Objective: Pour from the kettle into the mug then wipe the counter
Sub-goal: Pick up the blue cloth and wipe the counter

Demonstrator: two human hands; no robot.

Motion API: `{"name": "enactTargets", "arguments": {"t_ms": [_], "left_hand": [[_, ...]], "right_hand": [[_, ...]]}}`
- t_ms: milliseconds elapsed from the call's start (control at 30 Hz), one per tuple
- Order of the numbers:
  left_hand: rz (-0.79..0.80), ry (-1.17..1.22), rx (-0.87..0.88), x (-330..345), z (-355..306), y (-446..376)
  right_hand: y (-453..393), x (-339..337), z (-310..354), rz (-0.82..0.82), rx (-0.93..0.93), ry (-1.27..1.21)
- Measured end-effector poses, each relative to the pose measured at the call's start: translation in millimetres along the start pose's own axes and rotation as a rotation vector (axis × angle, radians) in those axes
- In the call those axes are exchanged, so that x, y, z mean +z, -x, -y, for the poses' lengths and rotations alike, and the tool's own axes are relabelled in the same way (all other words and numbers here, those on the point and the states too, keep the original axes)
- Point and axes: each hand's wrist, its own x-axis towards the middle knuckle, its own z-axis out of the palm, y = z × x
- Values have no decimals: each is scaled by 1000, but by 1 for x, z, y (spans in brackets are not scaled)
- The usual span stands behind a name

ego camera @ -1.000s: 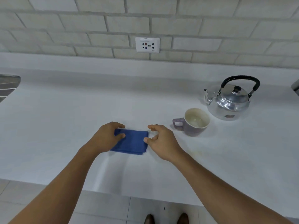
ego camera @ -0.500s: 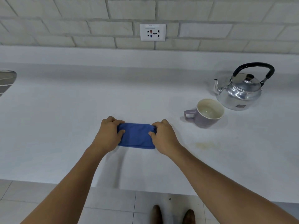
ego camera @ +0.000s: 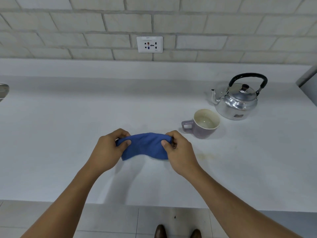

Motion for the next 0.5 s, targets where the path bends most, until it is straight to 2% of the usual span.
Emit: {"name": "enactTargets", "arguments": {"t_ms": [233,500], "left_hand": [[160,142,-2,64,-56,27],[301,76,38,156,-98,42]], "right_hand": [[30,-73,-17,-162,86,-87],[58,-156,-58,-239,270,76]]}}
